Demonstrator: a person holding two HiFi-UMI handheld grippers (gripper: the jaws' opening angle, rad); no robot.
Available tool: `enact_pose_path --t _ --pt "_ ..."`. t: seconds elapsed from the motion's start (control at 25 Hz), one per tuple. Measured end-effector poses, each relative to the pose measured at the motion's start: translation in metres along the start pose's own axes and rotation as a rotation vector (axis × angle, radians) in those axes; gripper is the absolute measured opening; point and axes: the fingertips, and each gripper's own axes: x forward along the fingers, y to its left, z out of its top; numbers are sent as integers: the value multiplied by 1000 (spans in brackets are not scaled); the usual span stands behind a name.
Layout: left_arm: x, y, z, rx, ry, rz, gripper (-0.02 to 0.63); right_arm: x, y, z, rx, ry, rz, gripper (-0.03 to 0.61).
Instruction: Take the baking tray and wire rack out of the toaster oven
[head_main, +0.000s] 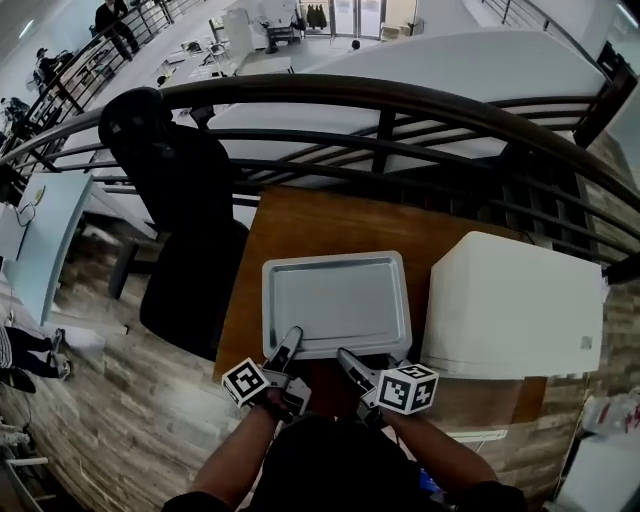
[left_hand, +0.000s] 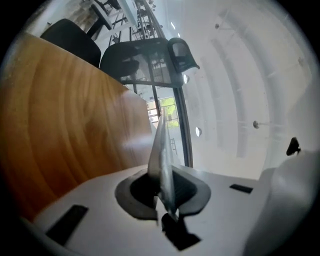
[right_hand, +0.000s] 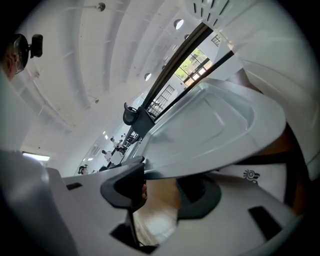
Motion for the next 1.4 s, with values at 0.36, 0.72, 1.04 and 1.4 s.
enact_pose_path --t 0.36,0.72,1.04,1.4 --pt "83 25 41 169 249 105 60 49 -34 49 130 -99 -130 202" --pt "150 38 35 205 367 143 75 59 -81 83 220 -159 -208 209" --pt "199 36 50 196 403 153 78 75 -98 124 252 -201 -268 210" --pt "246 38 53 202 469 146 85 85 -122 161 251 -263 -319 210"
